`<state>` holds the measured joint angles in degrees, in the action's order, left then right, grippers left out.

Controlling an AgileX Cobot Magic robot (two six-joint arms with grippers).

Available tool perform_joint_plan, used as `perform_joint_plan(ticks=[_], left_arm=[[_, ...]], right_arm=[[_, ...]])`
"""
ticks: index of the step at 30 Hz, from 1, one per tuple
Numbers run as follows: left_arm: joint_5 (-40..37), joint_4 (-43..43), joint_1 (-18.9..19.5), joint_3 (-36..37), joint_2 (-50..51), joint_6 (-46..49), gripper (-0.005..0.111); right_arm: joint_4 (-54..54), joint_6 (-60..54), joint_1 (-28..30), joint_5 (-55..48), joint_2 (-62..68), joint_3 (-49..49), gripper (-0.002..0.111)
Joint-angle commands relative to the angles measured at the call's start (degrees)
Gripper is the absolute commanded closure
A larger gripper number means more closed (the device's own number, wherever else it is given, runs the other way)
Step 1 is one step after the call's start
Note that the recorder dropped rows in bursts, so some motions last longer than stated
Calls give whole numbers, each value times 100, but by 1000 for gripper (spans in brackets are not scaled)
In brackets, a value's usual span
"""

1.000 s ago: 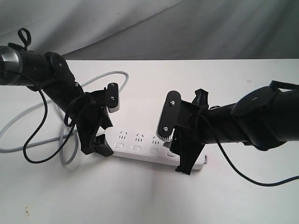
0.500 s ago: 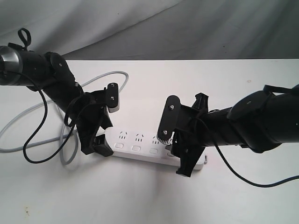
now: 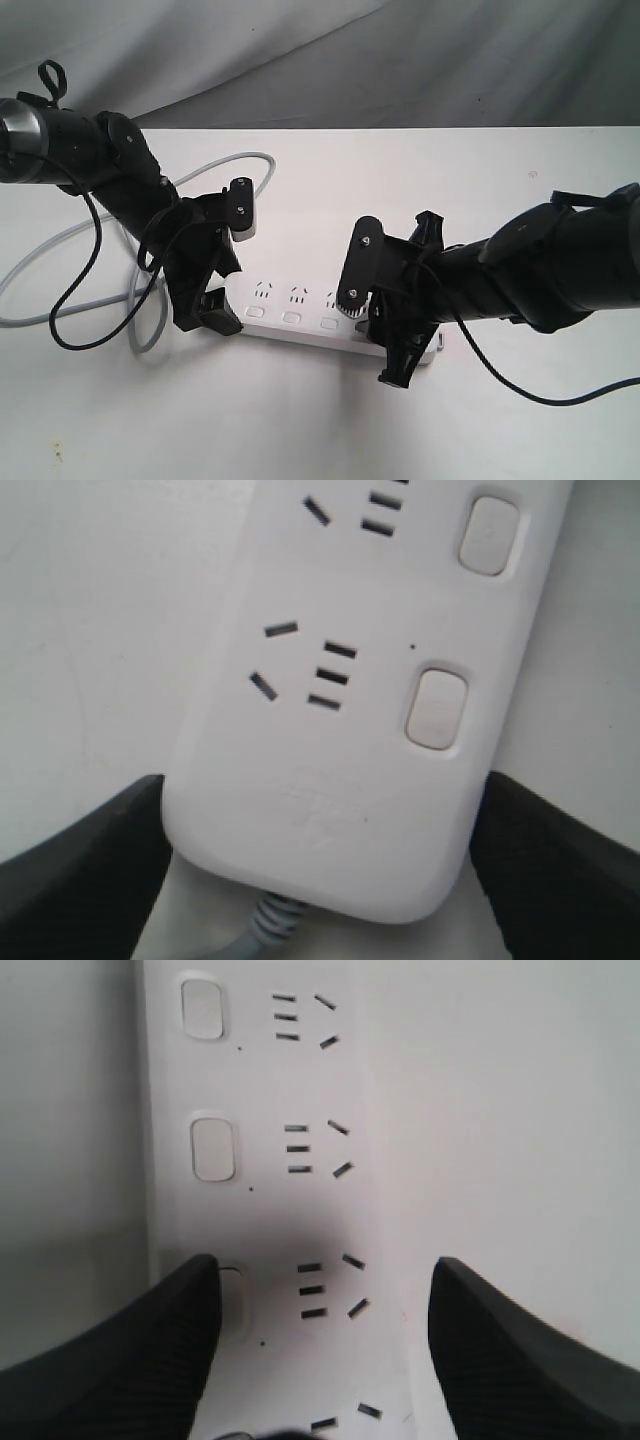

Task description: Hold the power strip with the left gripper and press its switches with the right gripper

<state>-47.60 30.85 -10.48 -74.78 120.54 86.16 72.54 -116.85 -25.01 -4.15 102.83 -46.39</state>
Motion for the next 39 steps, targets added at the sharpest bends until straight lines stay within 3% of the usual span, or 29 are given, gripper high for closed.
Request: perform_joint_plan(ticks=[1,39], left_arm=[[9,28,-18,-7,21,-37,34],[9,28,-18,-7,21,-47,34]], right_arm=[[-40,-9,46,24,40,26,51],[-5,-30,171,127,475,26,51]])
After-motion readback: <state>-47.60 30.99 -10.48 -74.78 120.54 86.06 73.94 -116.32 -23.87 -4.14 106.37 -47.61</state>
